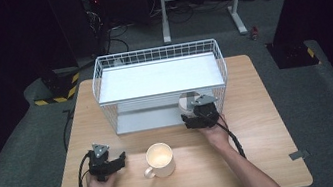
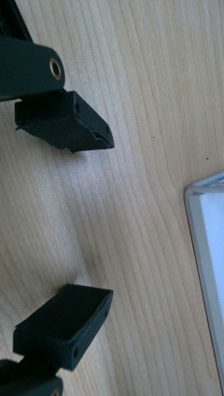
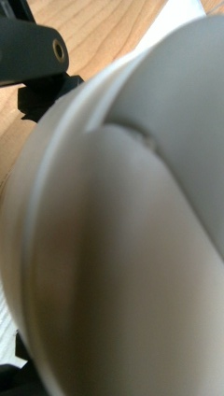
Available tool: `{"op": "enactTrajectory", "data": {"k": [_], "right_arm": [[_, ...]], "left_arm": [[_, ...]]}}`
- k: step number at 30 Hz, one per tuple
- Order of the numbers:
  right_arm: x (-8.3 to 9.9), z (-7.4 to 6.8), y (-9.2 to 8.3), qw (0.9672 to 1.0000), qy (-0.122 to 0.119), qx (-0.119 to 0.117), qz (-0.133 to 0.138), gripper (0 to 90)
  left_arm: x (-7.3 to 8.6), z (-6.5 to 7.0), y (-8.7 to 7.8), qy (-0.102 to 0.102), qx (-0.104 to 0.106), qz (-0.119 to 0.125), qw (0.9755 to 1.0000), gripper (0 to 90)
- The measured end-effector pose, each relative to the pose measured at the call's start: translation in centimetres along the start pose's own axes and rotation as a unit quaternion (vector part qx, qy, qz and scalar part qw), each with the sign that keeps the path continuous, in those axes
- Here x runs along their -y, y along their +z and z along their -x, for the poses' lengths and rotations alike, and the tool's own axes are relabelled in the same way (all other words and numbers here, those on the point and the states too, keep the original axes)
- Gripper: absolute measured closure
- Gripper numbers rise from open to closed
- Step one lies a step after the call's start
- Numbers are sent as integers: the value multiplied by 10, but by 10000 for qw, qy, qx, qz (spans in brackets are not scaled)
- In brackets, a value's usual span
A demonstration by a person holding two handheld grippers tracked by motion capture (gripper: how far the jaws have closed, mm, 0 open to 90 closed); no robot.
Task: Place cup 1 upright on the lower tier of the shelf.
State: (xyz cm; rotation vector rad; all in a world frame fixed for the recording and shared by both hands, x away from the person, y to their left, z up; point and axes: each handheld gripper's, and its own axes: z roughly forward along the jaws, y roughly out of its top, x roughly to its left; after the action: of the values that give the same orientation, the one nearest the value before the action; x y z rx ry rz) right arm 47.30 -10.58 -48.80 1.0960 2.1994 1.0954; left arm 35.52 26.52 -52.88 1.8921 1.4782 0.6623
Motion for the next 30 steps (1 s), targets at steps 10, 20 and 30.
{"op": "enactTrajectory", "data": {"k": [10, 20, 30], "right_arm": [[0, 3, 2, 10000, 46, -7, 29, 157], [6, 1, -1, 9998, 146, 20, -122, 155], [16, -1, -2, 9994, 259, 101, -184, 197]], "left_arm": [[0, 0, 0, 5, 2, -2, 10000, 231], [0, 0, 0, 11, 3, -7, 10000, 231], [0, 0, 0, 1, 1, -1, 10000, 231]]}}
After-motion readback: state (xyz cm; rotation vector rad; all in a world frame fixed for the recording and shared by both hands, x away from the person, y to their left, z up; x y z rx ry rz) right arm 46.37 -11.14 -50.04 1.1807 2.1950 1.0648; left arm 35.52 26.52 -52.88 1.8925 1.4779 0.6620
